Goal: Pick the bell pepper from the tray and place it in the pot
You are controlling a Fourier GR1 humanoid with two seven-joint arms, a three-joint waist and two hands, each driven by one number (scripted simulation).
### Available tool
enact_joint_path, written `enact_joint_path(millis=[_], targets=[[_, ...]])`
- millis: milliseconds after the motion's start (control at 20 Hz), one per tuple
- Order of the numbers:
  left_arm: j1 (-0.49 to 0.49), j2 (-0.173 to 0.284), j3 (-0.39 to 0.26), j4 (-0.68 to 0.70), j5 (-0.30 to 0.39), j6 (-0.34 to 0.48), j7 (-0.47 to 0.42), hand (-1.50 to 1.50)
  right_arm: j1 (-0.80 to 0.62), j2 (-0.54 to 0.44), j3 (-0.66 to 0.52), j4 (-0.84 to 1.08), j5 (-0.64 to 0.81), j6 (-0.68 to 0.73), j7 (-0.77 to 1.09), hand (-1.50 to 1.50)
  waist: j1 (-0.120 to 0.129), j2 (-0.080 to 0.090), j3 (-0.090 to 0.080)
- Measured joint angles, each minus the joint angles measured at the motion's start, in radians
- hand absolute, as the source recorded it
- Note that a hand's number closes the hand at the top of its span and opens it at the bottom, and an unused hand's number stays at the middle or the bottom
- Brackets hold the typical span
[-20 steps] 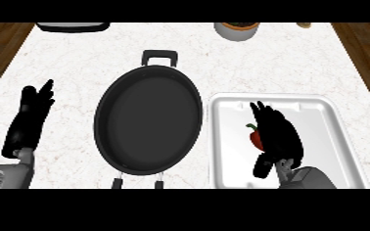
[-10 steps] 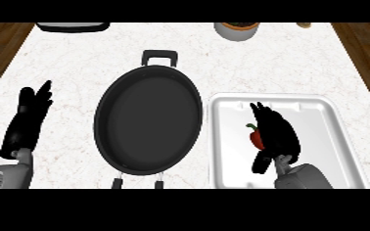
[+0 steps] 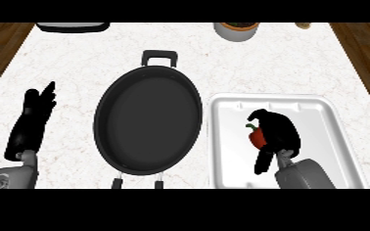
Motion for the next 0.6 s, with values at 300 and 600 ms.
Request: enact_joint_path(millis=[300,600], targets=[[-0.021,-0.005,0.022,0.051,-0.012,-0.01,-0.037,0.0,-0.006,-0.017,0.018,-0.01,0.072,-0.053,-0.064,1.5,-0.001,-0.001,-0.001],[0.007,-0.013,0.028,-0.005,-0.023,-0.02,-0.008,0.0,0.007,-0.016,0.034,-0.049,0.15,-0.103,-0.086,1.5,0.0,0.0,0.0]])
